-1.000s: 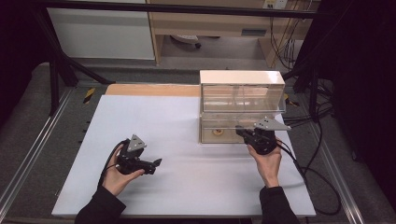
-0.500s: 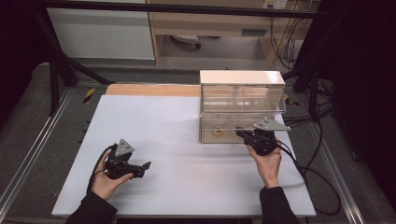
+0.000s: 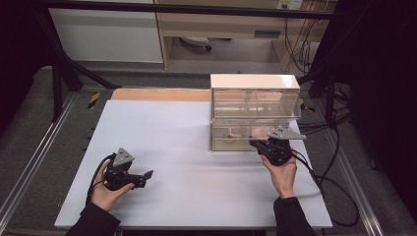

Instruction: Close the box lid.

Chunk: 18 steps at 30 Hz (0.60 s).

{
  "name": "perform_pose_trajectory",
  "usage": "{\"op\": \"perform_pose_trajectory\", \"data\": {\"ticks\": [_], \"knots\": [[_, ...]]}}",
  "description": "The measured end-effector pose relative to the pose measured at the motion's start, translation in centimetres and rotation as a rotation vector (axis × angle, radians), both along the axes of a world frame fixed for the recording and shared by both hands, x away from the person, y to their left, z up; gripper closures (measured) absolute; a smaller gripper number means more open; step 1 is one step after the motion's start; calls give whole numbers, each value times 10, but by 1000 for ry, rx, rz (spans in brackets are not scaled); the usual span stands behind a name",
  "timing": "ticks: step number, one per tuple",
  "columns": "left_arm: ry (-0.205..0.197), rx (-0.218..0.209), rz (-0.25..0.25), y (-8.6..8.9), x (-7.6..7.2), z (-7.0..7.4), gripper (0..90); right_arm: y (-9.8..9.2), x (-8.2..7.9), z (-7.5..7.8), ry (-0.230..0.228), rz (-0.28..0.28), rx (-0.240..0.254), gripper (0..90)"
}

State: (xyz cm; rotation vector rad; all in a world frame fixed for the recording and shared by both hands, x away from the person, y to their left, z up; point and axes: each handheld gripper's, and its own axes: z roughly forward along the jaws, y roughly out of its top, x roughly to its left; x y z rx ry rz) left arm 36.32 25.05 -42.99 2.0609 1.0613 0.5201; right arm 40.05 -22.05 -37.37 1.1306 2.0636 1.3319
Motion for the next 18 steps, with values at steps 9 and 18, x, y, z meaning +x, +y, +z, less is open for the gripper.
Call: {"op": "perform_pose_trajectory", "data": {"ticks": [9, 18], "knots": [[6, -4, 17, 9, -3, -5, 77, -1, -3, -3, 12, -1, -10, 900], [5, 8, 12, 10, -4, -8, 77, -1, -6, -10, 28, -3, -19, 900]]}}
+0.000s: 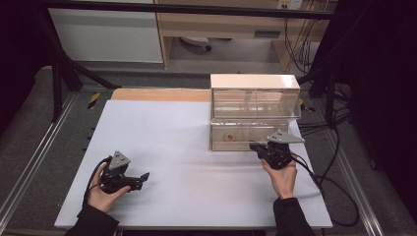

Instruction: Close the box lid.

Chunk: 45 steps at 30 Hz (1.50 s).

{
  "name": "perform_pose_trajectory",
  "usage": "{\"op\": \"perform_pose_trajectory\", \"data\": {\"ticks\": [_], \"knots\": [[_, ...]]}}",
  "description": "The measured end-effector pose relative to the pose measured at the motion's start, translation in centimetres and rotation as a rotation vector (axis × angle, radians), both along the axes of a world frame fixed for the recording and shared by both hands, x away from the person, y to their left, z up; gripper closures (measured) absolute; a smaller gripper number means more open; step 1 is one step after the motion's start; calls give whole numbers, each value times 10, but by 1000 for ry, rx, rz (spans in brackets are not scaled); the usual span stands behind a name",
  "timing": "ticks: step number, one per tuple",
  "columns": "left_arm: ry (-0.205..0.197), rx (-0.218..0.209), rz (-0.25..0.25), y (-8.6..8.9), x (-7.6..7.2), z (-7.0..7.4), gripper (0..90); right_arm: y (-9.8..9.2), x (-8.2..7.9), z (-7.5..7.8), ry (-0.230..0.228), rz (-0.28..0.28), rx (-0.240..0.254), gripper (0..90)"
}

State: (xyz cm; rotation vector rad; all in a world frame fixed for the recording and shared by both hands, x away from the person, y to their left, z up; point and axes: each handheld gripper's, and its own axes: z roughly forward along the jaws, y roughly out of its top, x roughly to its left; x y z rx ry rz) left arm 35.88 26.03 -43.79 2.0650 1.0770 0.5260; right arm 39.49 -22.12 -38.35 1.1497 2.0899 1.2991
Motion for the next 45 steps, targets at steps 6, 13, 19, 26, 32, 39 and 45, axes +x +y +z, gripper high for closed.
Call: {"op": "perform_pose_trajectory", "data": {"ticks": [6, 13, 19, 26, 32, 39, 45], "knots": [[1, 0, 2, 0, -1, 0, 77, 0, -2, -4, 15, -2, -9, 900], [2, 6, 0, -1, -2, -1, 77, -3, -6, -9, 31, -8, -9, 900], [1, 5, 4, 0, -2, -2, 77, -2, -6, -13, 43, -5, -17, 900], [0, 8, -1, 0, -2, -2, 77, -1, -6, -18, 62, -5, -27, 900], [-2, 8, 1, 0, -3, -2, 77, -1, -6, -23, 79, -8, -35, 900], [-3, 7, -2, 1, -3, -2, 77, 0, -6, -27, 105, 1, -55, 900], [-2, 10, -5, 1, -2, -3, 77, -2, -15, -27, 100, 11, -52, 900]]}}
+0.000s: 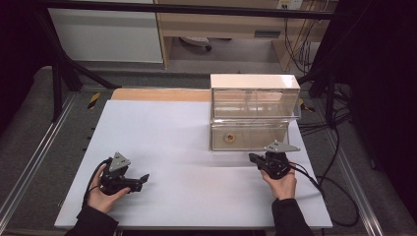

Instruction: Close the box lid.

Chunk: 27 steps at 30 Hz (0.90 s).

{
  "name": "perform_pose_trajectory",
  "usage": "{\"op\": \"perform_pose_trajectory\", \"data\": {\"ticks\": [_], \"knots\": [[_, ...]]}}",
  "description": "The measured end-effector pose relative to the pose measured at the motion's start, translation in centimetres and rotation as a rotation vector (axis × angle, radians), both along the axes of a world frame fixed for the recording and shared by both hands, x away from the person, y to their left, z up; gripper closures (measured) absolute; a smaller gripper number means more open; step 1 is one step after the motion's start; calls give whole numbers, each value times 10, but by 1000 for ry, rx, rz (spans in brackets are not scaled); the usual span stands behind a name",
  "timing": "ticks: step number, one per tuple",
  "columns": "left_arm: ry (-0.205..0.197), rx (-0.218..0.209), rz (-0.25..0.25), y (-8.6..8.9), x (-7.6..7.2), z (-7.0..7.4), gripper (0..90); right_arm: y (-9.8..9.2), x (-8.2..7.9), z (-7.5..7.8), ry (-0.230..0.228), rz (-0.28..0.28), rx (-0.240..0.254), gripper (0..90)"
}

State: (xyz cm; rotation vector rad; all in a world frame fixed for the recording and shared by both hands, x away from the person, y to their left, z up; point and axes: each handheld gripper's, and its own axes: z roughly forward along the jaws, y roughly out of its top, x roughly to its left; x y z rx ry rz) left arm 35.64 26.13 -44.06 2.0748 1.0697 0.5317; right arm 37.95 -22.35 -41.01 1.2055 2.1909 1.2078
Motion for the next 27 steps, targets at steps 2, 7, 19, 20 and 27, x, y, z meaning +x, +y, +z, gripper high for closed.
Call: {"op": "perform_pose_trajectory", "data": {"ticks": [2, 7, 19, 20, 27], "knots": [[0, 1, 0, 0, 0, 0, 77, -3, -4, 0, -9, 5, 6, 840], [0, 1, 0, 0, 0, 0, 76, -12, -8, -1, 5, 10, 49, 634], [6, 6, -3, 0, 0, -2, 72, -24, -14, -15, 26, 28, 51, 178], [7, 6, -3, 0, 0, -2, 70, -25, -14, -17, 32, 36, 44, 151], [10, 3, -5, 0, 0, -3, 69, -33, -16, -28, 86, 34, -2, 40]]}}
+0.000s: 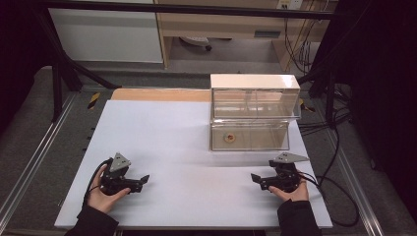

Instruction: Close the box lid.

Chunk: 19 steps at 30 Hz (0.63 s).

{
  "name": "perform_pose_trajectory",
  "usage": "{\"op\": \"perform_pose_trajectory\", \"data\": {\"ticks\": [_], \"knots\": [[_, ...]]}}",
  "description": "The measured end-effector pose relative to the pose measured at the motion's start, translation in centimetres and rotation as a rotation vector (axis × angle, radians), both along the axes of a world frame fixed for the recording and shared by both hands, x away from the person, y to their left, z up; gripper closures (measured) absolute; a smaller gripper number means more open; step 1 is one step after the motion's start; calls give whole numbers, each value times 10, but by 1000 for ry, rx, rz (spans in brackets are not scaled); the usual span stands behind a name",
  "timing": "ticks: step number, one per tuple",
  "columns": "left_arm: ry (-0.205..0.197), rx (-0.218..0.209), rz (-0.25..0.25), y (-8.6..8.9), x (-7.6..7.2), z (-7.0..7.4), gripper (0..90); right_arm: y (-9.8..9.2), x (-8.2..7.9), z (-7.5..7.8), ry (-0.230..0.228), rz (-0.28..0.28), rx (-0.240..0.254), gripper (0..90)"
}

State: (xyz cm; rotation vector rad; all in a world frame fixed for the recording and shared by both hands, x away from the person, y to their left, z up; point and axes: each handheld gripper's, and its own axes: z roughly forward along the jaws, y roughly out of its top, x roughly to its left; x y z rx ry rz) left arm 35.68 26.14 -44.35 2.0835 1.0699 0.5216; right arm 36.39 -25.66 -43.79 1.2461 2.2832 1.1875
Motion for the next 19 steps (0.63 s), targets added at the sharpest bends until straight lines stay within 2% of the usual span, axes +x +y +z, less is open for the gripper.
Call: {"op": "perform_pose_trajectory", "data": {"ticks": [5, 8, 13, 19], "knots": [[-3, 1, 0, 0, -1, 0, 68, -5, -3, -6, 3, 12, -20, 9], [-2, 0, -3, 0, -1, 0, 68, -7, -5, -6, -2, 13, -16, 10], [0, -2, -3, 0, -1, 1, 68, -8, -7, -9, 13, 23, -48, 9], [-1, -1, -4, 1, -2, 1, 68, -8, -7, -10, 5, 47, -68, 10]]}}
